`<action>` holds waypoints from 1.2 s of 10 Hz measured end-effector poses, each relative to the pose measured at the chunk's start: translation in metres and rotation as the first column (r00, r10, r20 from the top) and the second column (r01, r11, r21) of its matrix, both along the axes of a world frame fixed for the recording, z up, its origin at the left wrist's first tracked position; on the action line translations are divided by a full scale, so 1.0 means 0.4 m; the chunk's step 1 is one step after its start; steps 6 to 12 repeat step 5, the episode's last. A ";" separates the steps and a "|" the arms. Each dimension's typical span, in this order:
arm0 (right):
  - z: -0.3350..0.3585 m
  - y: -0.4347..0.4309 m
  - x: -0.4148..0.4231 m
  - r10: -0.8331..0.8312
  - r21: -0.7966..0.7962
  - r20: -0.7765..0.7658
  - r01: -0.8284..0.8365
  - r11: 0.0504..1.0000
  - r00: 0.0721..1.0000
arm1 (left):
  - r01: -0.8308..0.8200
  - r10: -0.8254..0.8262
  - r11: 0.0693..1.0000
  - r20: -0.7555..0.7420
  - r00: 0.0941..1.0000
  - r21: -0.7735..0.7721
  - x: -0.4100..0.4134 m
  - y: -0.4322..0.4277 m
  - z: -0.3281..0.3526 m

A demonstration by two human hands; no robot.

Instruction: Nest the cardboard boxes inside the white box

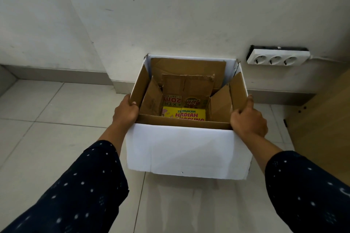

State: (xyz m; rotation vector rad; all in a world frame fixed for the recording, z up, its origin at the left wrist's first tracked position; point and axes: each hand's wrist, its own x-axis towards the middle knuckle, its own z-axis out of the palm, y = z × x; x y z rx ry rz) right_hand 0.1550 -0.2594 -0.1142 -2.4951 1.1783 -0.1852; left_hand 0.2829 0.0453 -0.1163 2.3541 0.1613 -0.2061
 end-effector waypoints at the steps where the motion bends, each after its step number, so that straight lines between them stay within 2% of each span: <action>1: 0.000 -0.002 0.001 0.000 0.014 -0.007 0.000 1.000 1.000 | -0.004 0.004 1.000 -0.021 1.000 0.014 0.004 0.001 0.003; 2: 0.006 0.000 -0.003 0.017 0.037 -0.027 -0.016 0.999 0.999 | -0.019 0.021 0.999 -0.043 0.999 0.031 -0.004 0.004 0.010; 3: 0.037 -0.006 -0.014 0.037 0.136 -0.104 -0.023 0.990 0.994 | -0.040 0.040 0.999 -0.034 0.999 0.001 -0.035 0.019 0.024; 4: 0.064 -0.002 -0.022 0.056 0.145 -0.127 -0.037 0.989 0.990 | -0.037 0.037 0.999 0.017 0.999 0.014 -0.065 0.032 0.043; 5: 0.123 0.036 -0.045 0.201 0.023 -0.055 -0.200 0.979 0.978 | 0.025 -0.034 0.996 0.113 0.993 0.084 -0.109 0.040 0.100; 12: 0.123 0.036 -0.045 0.201 0.023 -0.055 -0.200 0.979 0.978 | 0.025 -0.034 0.996 0.113 0.993 0.084 -0.109 0.040 0.100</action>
